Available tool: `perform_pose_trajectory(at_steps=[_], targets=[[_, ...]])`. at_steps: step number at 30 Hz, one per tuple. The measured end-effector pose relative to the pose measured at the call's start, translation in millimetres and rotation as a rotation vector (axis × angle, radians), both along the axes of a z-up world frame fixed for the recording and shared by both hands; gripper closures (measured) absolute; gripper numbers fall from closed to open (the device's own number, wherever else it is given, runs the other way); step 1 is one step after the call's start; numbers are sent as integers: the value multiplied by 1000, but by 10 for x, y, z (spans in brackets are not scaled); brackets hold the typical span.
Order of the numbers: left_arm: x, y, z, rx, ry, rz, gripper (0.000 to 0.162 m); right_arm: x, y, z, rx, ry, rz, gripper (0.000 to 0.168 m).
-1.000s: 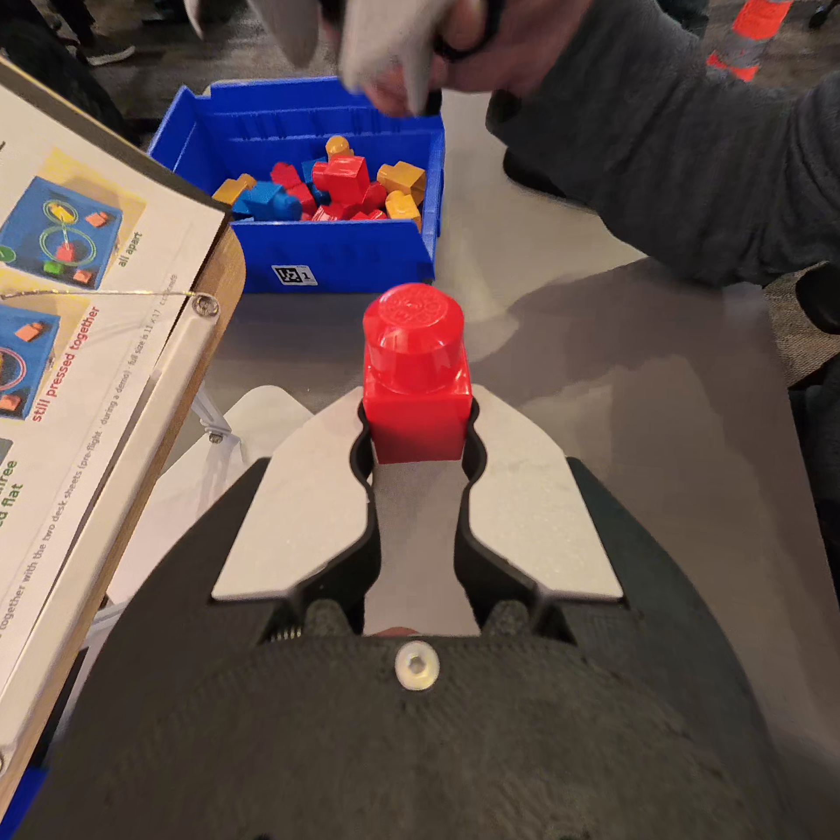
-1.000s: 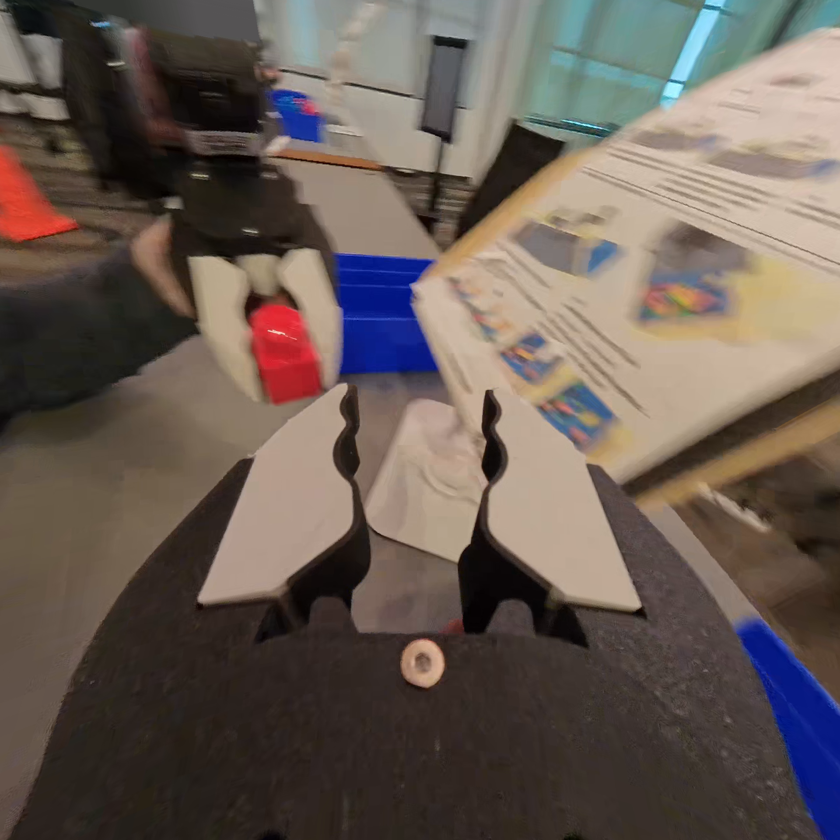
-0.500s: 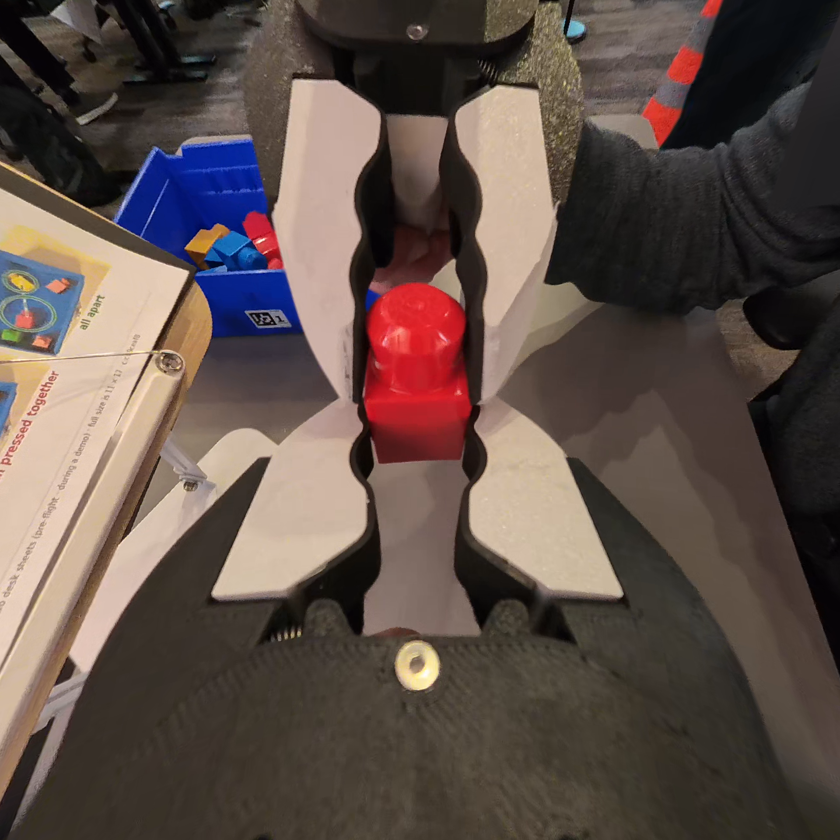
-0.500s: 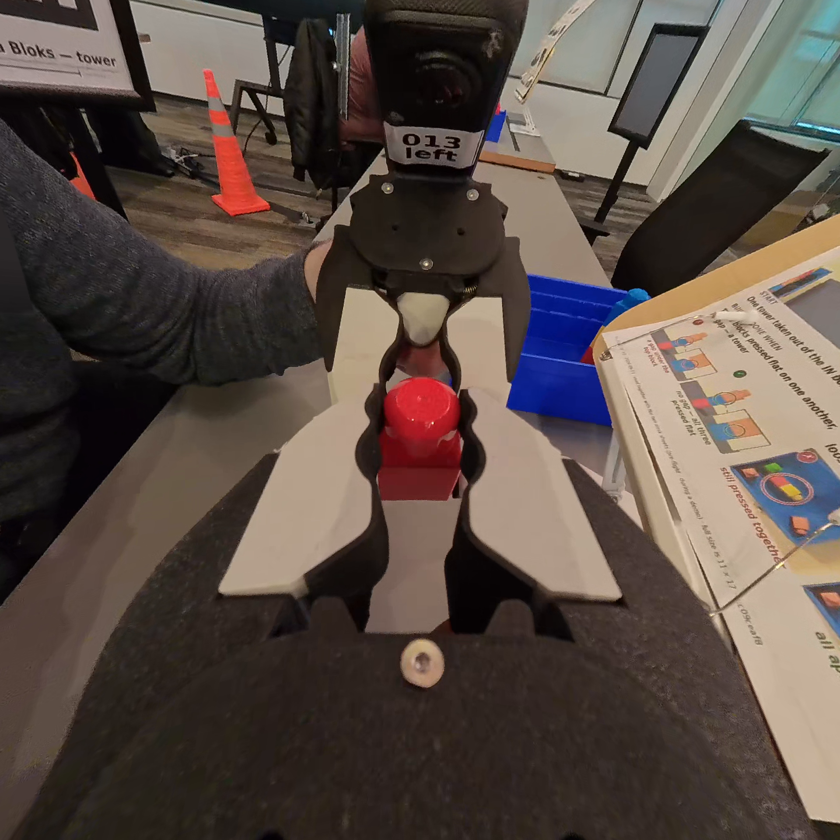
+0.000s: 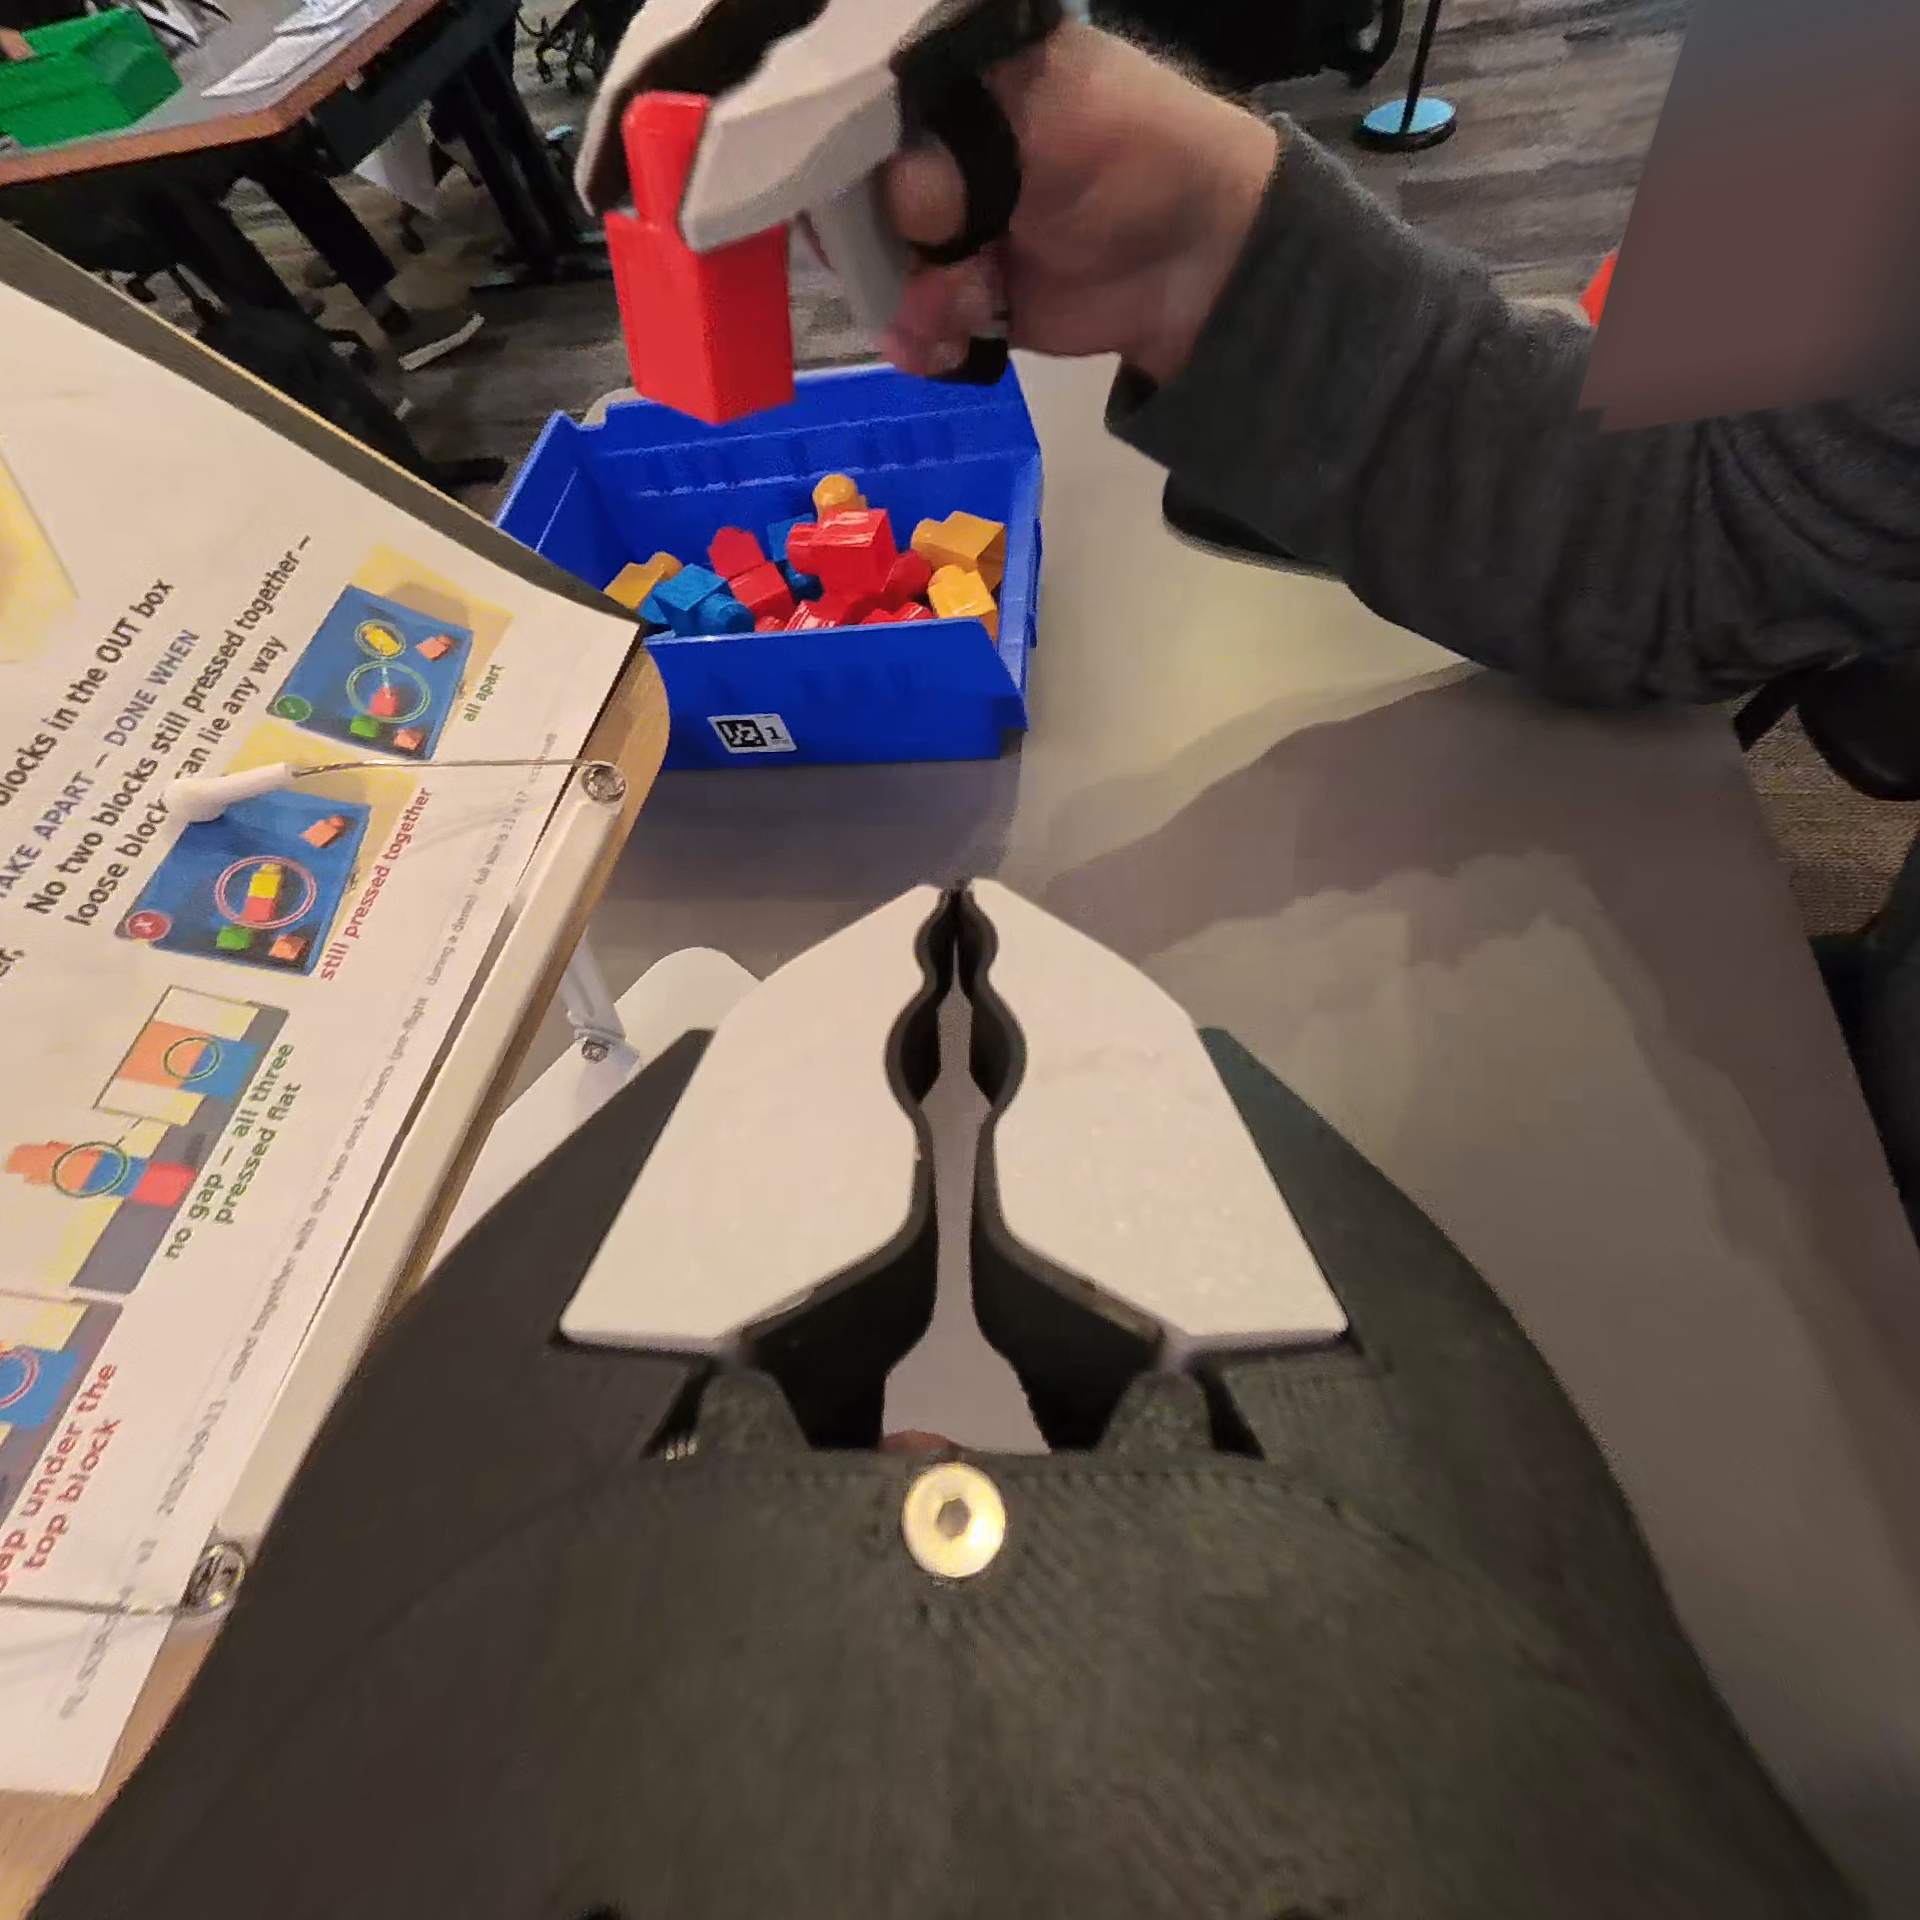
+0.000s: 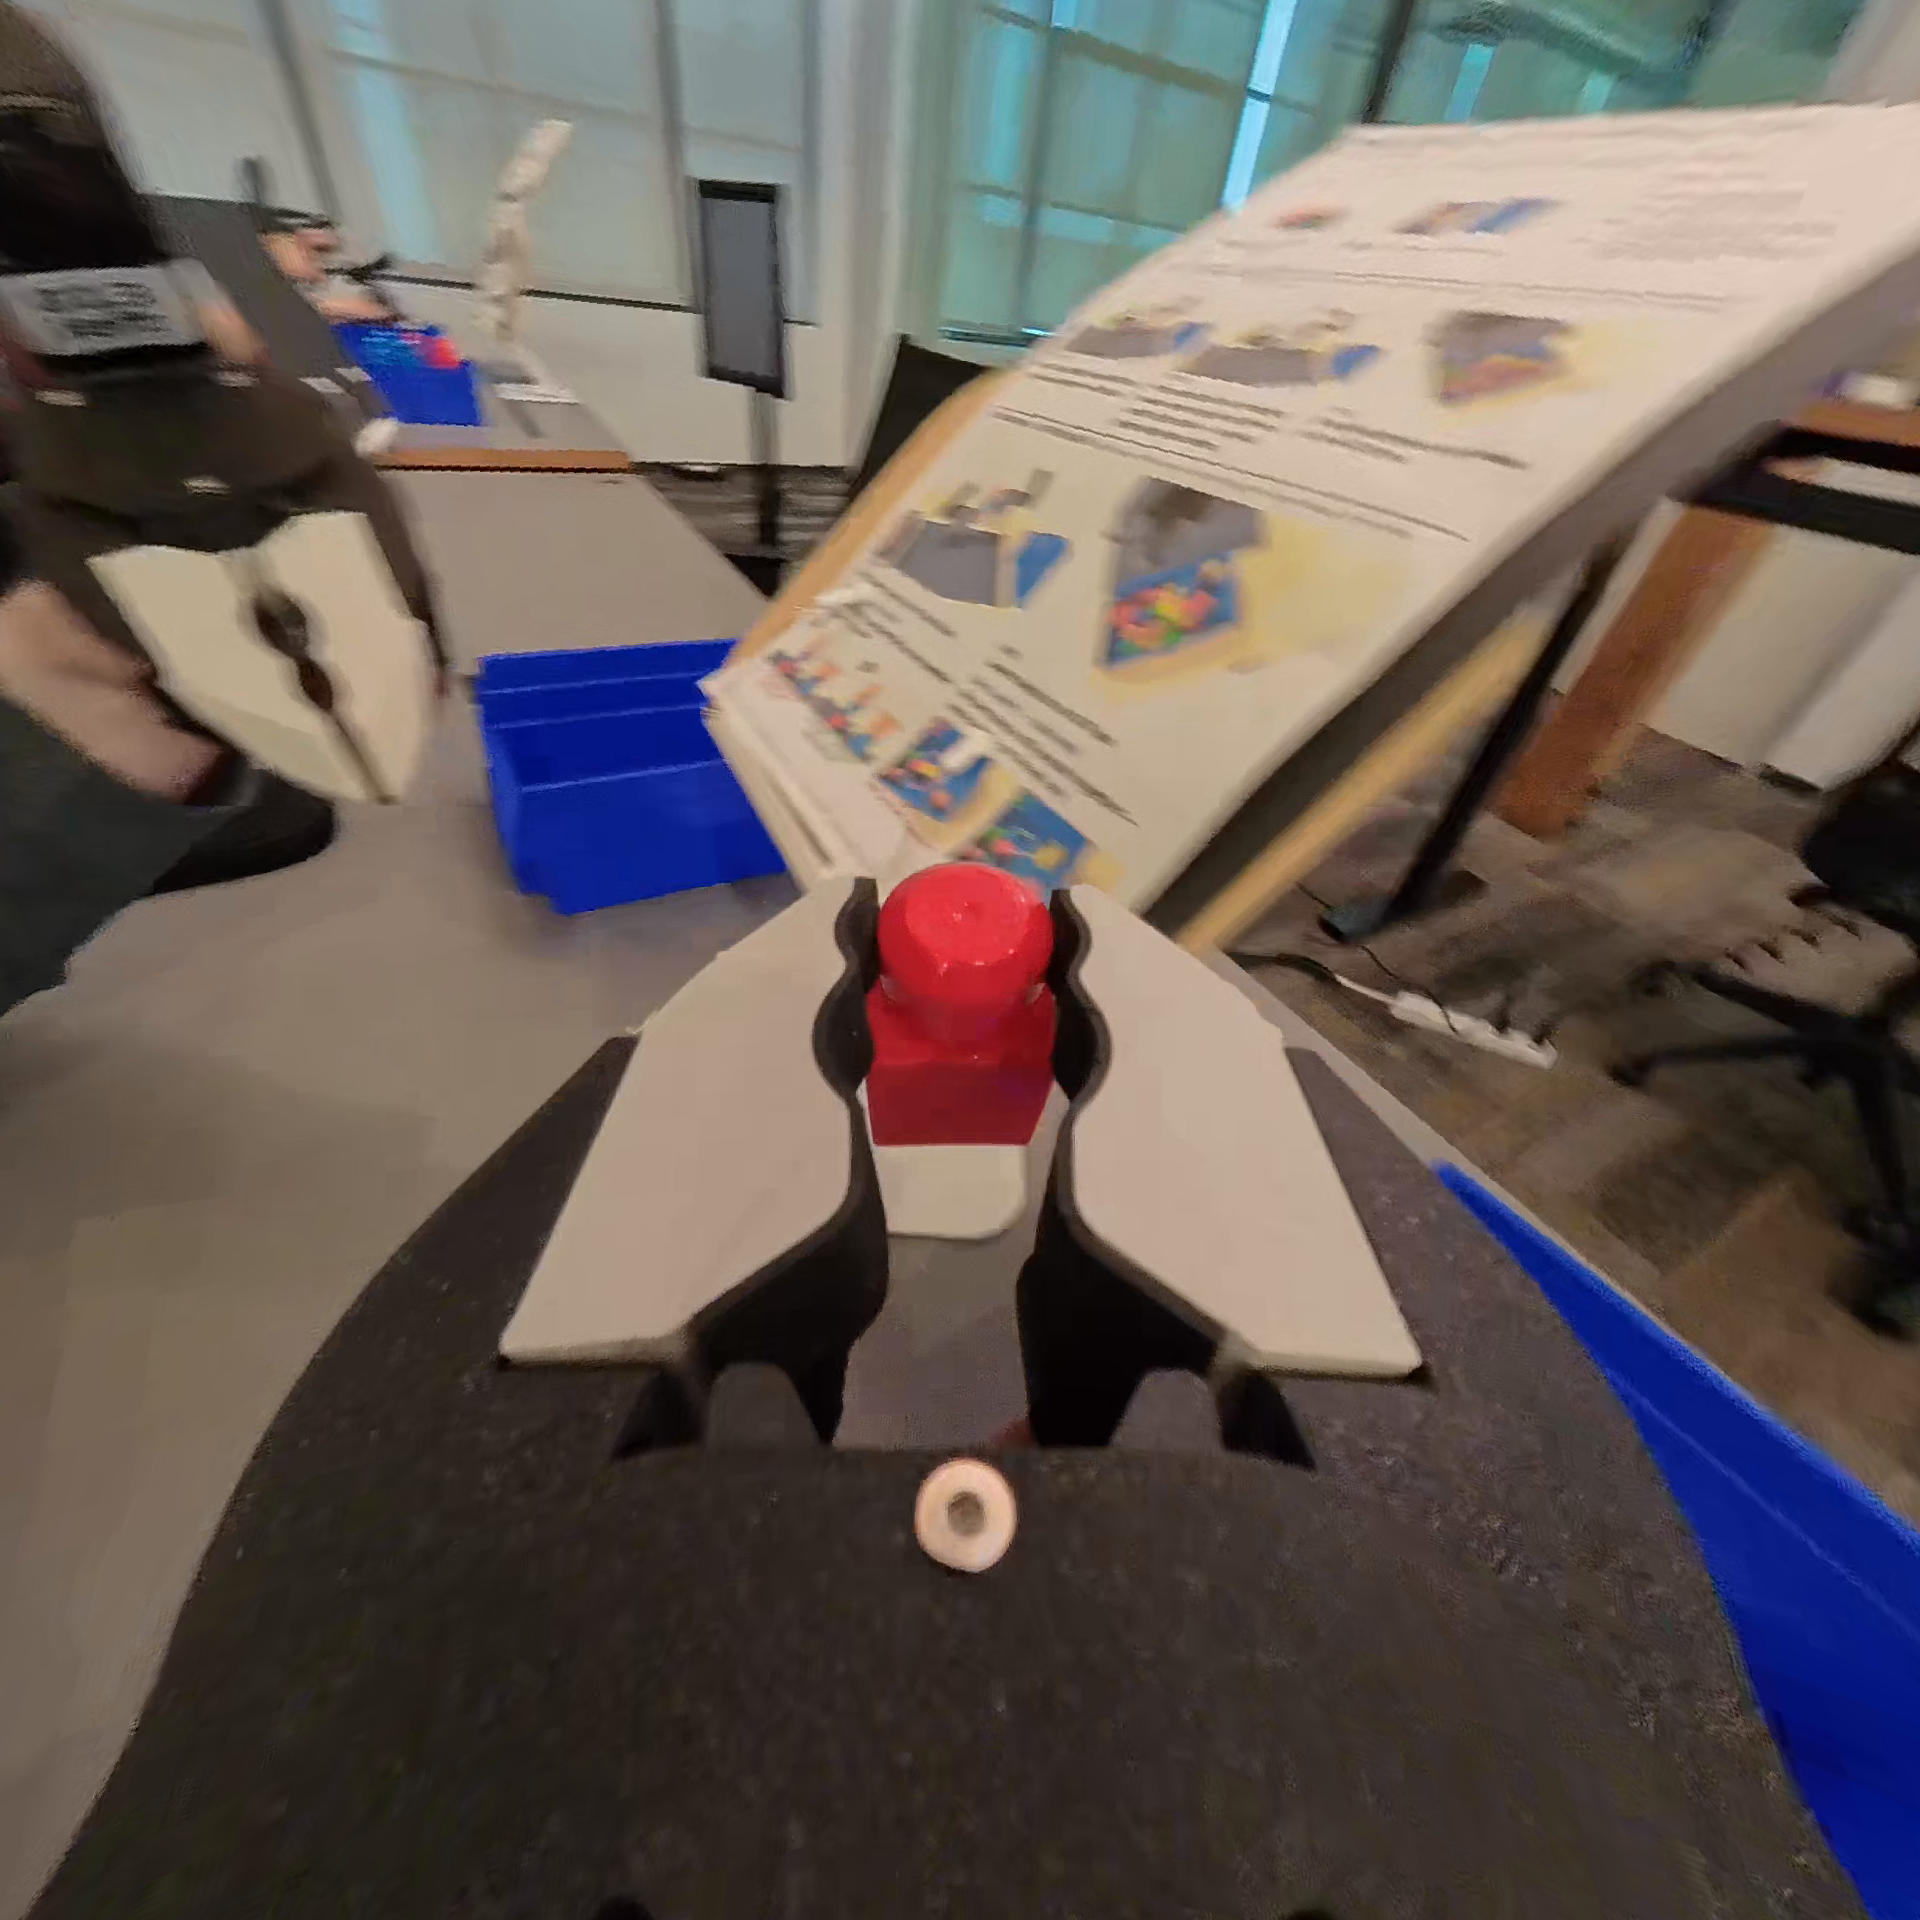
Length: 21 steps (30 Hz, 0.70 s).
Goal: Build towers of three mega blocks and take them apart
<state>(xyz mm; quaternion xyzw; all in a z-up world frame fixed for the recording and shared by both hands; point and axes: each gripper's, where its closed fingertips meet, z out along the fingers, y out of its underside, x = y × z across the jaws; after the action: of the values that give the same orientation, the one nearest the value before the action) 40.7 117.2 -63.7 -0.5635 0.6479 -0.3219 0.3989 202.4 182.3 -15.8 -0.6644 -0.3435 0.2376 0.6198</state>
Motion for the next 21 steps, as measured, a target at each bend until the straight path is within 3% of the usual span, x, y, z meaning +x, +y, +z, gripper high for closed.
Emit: perform_pose_trajectory(at_steps=[6,11,16,21], targets=[[25,2,-98,10,41,-6,162,798,362,-509,-170,-73,-278,138],[26,-7,-125,7,49,-16,162,1275,585,-938,-313,-70,-476,113],[-1,0,-100,12,43,-15,162,1212,557,-793,-266,-54,-464,116],[-40,11,-49,22,30,-5,162,728,431,-522,-180,-94,-334,125]])
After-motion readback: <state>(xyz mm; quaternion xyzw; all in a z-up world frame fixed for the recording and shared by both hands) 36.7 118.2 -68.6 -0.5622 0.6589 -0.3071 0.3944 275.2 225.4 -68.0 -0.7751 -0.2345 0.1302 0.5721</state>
